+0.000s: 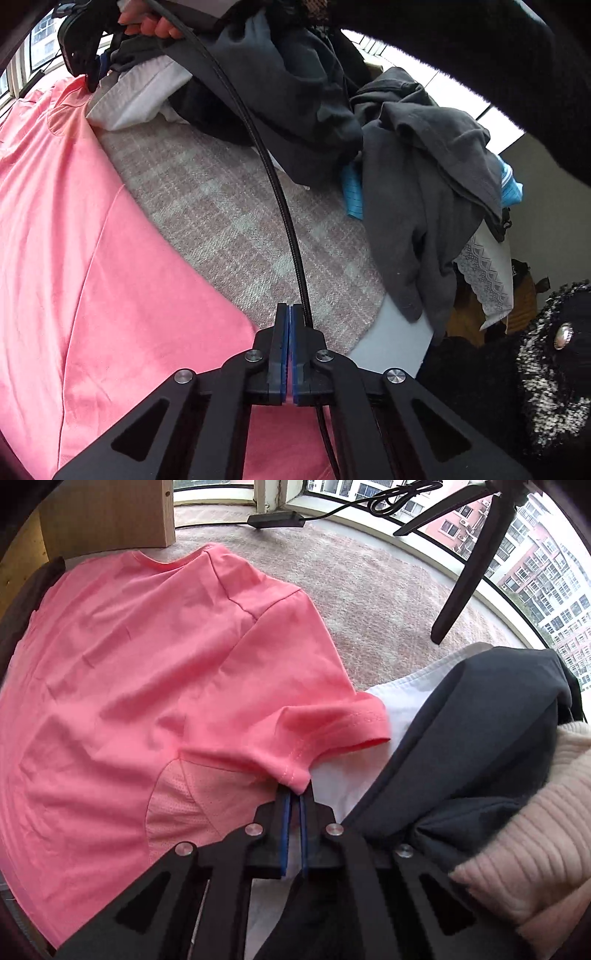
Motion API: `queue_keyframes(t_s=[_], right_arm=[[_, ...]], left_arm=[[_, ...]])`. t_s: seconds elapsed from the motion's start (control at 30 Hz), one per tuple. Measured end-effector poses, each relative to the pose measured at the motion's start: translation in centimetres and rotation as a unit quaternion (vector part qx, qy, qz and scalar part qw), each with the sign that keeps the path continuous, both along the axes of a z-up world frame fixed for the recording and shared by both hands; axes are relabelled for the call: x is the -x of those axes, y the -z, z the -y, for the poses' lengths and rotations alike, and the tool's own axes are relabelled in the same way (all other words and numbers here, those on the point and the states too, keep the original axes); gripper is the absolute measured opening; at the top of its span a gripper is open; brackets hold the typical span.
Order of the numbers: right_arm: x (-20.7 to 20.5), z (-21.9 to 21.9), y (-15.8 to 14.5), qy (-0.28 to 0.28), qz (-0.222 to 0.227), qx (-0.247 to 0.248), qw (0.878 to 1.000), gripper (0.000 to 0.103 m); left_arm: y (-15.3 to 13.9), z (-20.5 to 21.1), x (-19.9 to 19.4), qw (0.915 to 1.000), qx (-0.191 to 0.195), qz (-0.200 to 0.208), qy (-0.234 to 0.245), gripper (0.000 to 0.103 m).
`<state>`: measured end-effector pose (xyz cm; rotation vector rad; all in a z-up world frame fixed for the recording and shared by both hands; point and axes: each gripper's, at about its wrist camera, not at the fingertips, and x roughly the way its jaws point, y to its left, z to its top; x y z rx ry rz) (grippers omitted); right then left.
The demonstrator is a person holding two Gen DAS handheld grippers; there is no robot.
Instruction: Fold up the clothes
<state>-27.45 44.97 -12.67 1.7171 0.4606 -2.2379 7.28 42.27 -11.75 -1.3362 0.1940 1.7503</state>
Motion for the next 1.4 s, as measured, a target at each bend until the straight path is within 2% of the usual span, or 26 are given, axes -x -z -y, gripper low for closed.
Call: queue_keyframes(t_s=[0.13,0.23,0.33,0.43,0.47,0.53,0.63,0.7,0.8,0.87,0.97,1.0,1.03,1.1,1.13,1.2,1.27,1.4], right_arm=[[-1.4,-0.6,-3.6,0.012,-0.047,0.025,0.999,0.007],[-2.3,0.3,-5.0,-0.015,-0.057,0.055,0.997,0.008],[-2.3,1.8,-4.0,-0.047,-0.053,0.061,0.996,0.008],[-1.0,2.6,-0.9,-0.045,-0.004,0.082,0.996,0.011],[-0.8,2.6,0.5,-0.031,0.006,0.053,0.998,0.011],[-0.3,1.4,1.6,-0.004,-0.007,0.012,1.000,0.012],[-0.3,-0.4,0.6,0.040,-0.025,-0.009,0.999,0.012],[-1.1,-0.2,-0.7,0.034,-0.037,0.030,0.998,0.014],[-3.5,2.4,-1.2,-0.013,-0.035,0.076,0.996,0.015],[-5.2,4.4,-1.2,-0.050,-0.028,0.106,0.993,0.016],[-6.2,6.4,1.3,-0.079,-0.010,0.076,0.994,0.018],[-6.0,6.0,2.2,-0.069,-0.002,0.055,0.996,0.018],[-5.9,5.3,2.0,-0.062,-0.007,0.066,0.996,0.018],[-5.3,3.3,1.8,-0.009,-0.008,0.004,1.000,0.021],[-5.1,2.3,1.5,0.015,-0.007,-0.008,1.000,0.021],[-5.2,0.3,-0.5,0.051,0.007,0.064,0.997,0.021],[-5.7,-0.8,-3.2,0.083,0.018,0.141,0.986,0.021],[-8.0,2.0,-10.6,0.069,-0.021,0.196,0.978,0.021]], left_arm=[[-2.8,4.6,-0.3,0.9980,-0.033,-0.013,-0.052,0.001],[-4.2,9.2,-0.3,0.9935,-0.047,-0.017,-0.102,0.007],[-5.3,11.9,-0.5,0.9882,-0.027,-0.020,-0.149,0.007],[-5.5,16.2,-1.6,0.9785,-0.027,-0.001,-0.205,0.007],[-5.5,17.9,-2.2,0.9739,-0.019,0.000,-0.226,0.007],[-6.2,21.5,-4.0,0.9640,0.005,-0.009,-0.266,0.007],[-6.2,27.5,-6.5,0.9398,0.053,-0.012,-0.337,0.010],[-5.7,31.3,-8.0,0.9202,0.089,-0.013,-0.381,0.010],[-5.0,34.9,-8.7,0.9028,0.117,-0.015,-0.413,0.010],[-4.8,36.2,-8.8,0.9009,0.119,-0.014,-0.417,0.010],[-4.6,38.0,-8.9,0.8981,0.121,-0.011,-0.423,0.010],[-4.5,38.6,-8.9,0.8971,0.121,-0.011,-0.425,0.010],[-4.5,39.2,-8.9,0.8961,0.122,-0.010,-0.427,0.011],[-4.3,40.5,-9.0,0.8942,0.123,-0.009,-0.430,0.014],[-4.2,41.1,-9.0,0.8932,0.124,-0.008,-0.432,0.015],[-4.1,42.3,-9.1,0.8912,0.125,-0.007,-0.436,0.019],[-3.9,43.6,-9.1,0.8893,0.127,-0.005,-0.439,0.026],[-2.7,44.5,-8.5,0.9091,0.111,0.001,-0.402,0.032]])
